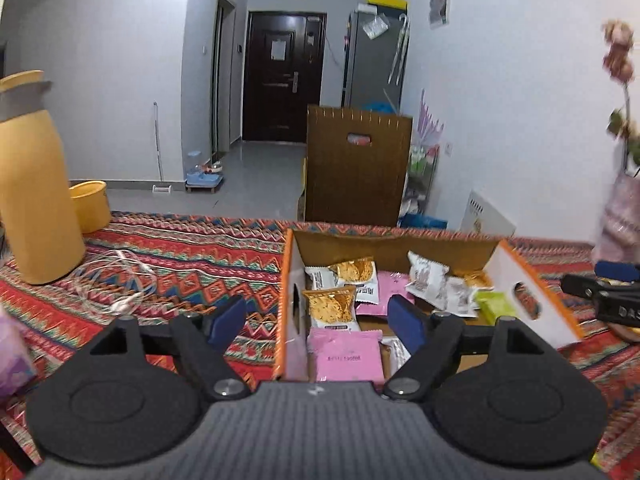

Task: Organize snacks
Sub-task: 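Lower both packets into the red box and open both grippers, then move both grippers back from the box to the snack pile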

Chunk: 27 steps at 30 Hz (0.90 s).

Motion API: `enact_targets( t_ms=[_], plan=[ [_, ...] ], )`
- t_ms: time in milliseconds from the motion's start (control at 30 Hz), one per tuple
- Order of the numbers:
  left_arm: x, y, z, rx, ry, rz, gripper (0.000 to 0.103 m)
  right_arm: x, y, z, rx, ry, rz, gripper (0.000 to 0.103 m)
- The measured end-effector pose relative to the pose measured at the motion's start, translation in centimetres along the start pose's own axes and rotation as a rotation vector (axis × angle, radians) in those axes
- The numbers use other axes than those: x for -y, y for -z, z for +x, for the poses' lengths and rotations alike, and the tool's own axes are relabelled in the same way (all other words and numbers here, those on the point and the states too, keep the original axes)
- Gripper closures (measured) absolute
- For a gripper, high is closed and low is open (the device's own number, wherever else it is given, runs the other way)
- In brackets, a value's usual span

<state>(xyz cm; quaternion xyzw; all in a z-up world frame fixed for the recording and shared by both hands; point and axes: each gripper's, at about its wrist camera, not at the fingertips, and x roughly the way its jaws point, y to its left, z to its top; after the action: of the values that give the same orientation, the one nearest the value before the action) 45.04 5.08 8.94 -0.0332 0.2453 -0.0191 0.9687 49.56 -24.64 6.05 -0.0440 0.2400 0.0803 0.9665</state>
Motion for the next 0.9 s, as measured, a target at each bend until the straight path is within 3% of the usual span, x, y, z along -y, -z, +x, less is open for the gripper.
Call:
enact_targets(
  t_ms=[167, 267, 300, 400, 600, 733, 900],
  plan=[
    [-0.1, 2.7, -7.6, 0.071, -0.005, 0.057, 0.018, 0.6, 1.8, -8.2, 0.053, -0.079, -0.004, 0.016],
    [0.4, 5.4, -11.8, 0.094, 0.007, 0.107, 0.011, 0.5, 4.2, -12.9, 0.054, -0.127, -0.01, 0.014],
    [0.6, 6.5, -13.2, 0.107, 0.014, 0.112, 0.006, 0.3, 5.1, -14.3, 0.056, -0.137, -0.007, 0.01],
    [1.0, 9.7, -16.4, 0.123, -0.01, 0.125, 0.004, -0.3, 8.2, -17.9, 0.029, -0.179, 0.011, 0.002],
    [0.9, 15.5, -19.4, 0.027, -0.023, 0.046, 0.003, -1.9, 14.2, -22.0, -0.051, -0.187, 0.101, 0.002],
    [1.1, 19.4, -20.3, -0.083, -0.048, 0.038, 0.003, -2.6, 17.5, -24.3, -0.103, -0.19, 0.151, 0.002],
    [0.8, 21.7, -22.3, -0.103, -0.046, 0.03, 0.003, -4.2, 19.8, -26.5, -0.147, -0.184, 0.083, 0.002]
  ],
)
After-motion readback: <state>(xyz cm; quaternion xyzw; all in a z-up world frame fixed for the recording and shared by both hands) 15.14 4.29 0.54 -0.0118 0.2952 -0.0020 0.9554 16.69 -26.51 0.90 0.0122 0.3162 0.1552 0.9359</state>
